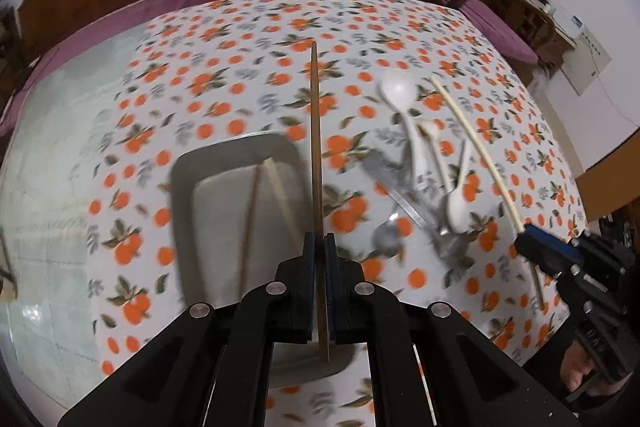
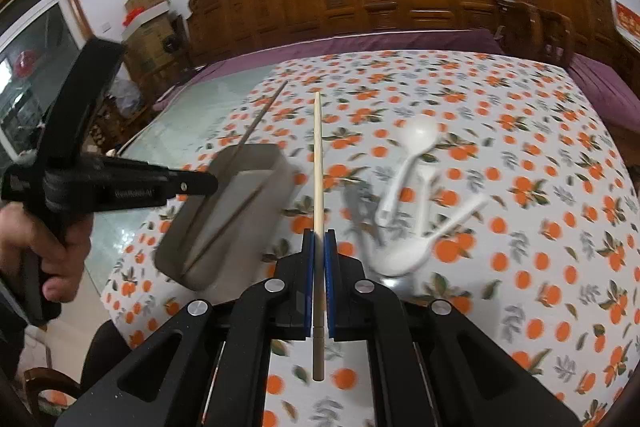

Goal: Organize utensils
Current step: 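Release the dark chopstick into the tray with the left tool while the right tool lowers the light chopstick in, then grasp a metal fork with the right tool while the left tool moves toward the metal spoons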

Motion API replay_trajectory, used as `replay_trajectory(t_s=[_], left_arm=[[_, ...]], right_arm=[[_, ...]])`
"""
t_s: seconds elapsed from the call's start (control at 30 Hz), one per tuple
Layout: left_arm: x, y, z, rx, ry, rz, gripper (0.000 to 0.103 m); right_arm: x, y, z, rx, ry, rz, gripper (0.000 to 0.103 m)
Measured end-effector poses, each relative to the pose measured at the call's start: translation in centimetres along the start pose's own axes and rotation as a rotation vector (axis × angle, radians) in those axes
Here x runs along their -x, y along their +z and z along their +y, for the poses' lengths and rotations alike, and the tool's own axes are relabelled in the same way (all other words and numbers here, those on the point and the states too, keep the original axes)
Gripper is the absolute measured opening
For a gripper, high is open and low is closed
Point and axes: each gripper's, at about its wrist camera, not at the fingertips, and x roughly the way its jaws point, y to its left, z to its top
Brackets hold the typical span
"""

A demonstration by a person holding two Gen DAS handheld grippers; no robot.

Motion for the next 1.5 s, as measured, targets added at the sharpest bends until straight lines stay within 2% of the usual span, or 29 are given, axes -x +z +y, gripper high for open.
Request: replay_trajectory(t_s=[0.17,0.43,0.57,0.63,0.7,0.87,1.03,1.2,1.37,1.43,1.5], left_arm=[[-1.0,-2.1,3.3,0.044,0.001,0.03,0.003],[-3.1,-4.0,6.0,0.078,-0.028,0.079,0.004],[-2.5,-4.5,6.7,0.091,-0.031,0.056,0.005],[-1.7,-4.9,7.3,0.107,-0.034,0.031,0.012],[-0.7,-5.2,7.9,0.117,-0.024,0.005,0.014],[1.8,-6.2,9.8,0.156,0.006,-0.052,0.015],[3.4,-6.9,11.1,0.173,0.031,-0.077,0.015],[4.3,-7.2,11.6,0.18,0.043,-0.084,0.015],[4.7,-6.9,10.7,0.17,0.042,-0.095,0.017],[4.9,-6.7,10.0,0.157,0.047,-0.106,0.025],[4.9,-6.5,8.9,0.142,0.045,-0.116,0.029]], right_arm=[[-2.0,0.7,3.3,0.039,0.027,0.032,0.006],[-5.0,0.9,7.0,0.067,0.054,0.086,0.006],[-6.1,1.1,8.3,0.078,0.065,0.102,0.006],[-6.7,1.3,9.0,0.082,0.067,0.107,0.006],[-7.6,1.6,9.4,0.08,0.068,0.115,0.006],[-10.1,1.9,9.9,0.051,0.078,0.149,0.006],[-12.3,2.0,10.1,0.017,0.096,0.186,0.006],[-12.9,2.0,10.2,0.024,0.108,0.191,0.01],[-11.3,2.7,9.7,0.039,0.127,0.16,0.01],[-9.8,3.2,9.2,0.054,0.119,0.13,0.01],[-8.3,3.3,8.4,0.067,0.108,0.107,0.01]])
